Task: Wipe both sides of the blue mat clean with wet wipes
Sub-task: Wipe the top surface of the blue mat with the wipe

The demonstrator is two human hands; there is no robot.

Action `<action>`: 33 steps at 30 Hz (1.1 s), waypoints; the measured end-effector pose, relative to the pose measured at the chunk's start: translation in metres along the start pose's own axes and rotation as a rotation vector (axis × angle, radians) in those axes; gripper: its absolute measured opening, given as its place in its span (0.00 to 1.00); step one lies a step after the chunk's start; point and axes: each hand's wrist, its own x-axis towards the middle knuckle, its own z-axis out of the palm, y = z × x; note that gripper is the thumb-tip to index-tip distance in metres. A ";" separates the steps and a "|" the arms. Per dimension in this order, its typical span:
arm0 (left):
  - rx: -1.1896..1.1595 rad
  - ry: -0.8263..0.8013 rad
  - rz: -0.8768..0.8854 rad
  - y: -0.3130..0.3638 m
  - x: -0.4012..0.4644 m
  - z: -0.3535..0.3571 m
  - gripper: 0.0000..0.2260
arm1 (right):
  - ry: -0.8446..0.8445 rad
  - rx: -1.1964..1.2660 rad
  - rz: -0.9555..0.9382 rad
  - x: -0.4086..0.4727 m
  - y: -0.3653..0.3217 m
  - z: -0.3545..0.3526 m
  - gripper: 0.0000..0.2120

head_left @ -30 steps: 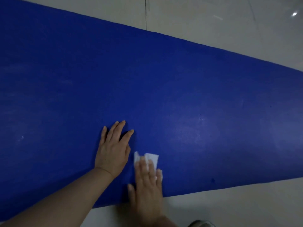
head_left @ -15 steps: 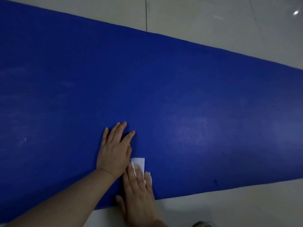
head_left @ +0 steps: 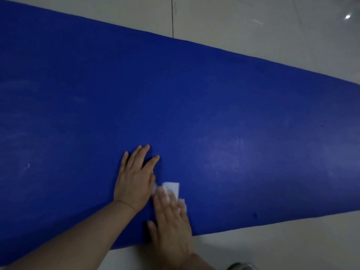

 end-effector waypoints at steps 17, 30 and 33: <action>0.000 0.018 0.000 0.000 -0.001 0.000 0.21 | 0.113 0.082 0.317 -0.001 0.052 -0.004 0.29; 0.042 0.035 0.136 0.041 -0.004 0.013 0.25 | 0.071 0.147 0.212 -0.019 0.074 -0.011 0.30; 0.052 -0.008 0.125 0.049 -0.001 0.018 0.26 | 0.015 0.101 0.098 -0.028 0.088 -0.008 0.28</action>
